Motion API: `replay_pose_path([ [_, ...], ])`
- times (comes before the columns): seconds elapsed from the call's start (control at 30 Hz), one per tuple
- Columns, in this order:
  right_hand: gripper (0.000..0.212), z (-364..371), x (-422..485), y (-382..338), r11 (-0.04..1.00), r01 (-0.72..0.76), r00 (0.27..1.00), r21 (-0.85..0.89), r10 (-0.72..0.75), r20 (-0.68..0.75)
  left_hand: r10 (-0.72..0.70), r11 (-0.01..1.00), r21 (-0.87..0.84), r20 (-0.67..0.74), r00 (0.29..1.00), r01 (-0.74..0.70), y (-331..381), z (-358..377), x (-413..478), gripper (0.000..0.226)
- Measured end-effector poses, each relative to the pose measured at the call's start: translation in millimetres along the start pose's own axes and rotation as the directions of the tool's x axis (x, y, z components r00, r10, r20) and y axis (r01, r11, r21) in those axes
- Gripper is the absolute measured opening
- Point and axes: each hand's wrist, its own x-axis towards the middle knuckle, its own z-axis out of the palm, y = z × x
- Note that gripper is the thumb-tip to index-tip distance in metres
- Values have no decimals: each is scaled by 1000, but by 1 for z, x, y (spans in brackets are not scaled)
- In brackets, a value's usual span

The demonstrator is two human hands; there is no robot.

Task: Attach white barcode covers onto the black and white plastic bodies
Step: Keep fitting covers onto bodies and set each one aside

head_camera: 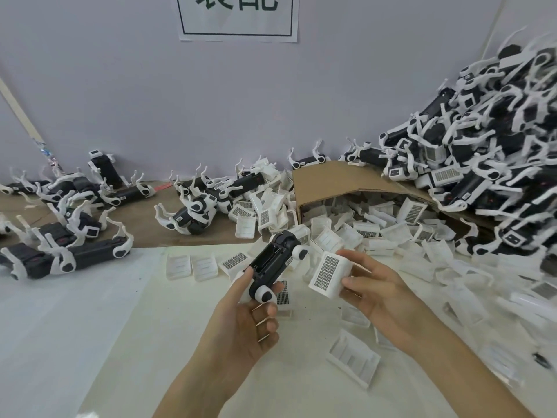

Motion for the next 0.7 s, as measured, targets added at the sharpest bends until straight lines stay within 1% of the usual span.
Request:
replay_pose_path([
  [0.13, 41, 4, -2, 0, 1000, 1, 1000, -1, -1, -3, -2, 1000, 26, 3, 1000, 2, -2, 2, 2, 53],
  [0.23, 33, 8, -3, 2, 1000, 1, 1000, 9, -1, 20, -14, 999, 52, 21, 1000, 13, -4, 3, 1, 55],
  [0.33, 30, 11, -5, 4, 999, -19, 998, 44, 16, 61, -7, 997, 79, 24, 1000, 5, -6, 3, 1, 56],
  [0.43, 29, 13, -7, 7, 997, -43, 994, 57, 37, 107, 24, 999, 31, 45, 999, -26, -8, 7, -2, 54],
  [0.53, 31, 15, -5, 12, 1000, -15, 996, -16, 16, 87, 41, 999, -20, 61, 997, -40, -11, 12, -4, 57],
  [0.6, 30, 16, -5, 14, 997, 31, 999, -69, -28, 35, 70, 998, -5, 45, 997, -70, -13, 14, -4, 57],
  [0.63, 26, 17, -6, 13, 990, 64, 998, -129, -64, 4, 85, 996, 6, 32, 996, -85, -14, 14, -3, 57],
  [0.67, 20, 15, -6, 14, 967, 108, 993, -231, -116, -18, 100, 995, 13, 21, 995, -100, -15, 14, -3, 56],
  [0.7, 17, 16, -7, 14, 923, 146, 985, -356, -169, -33, 115, 993, 18, 13, 993, -115, -15, 14, -2, 56],
])
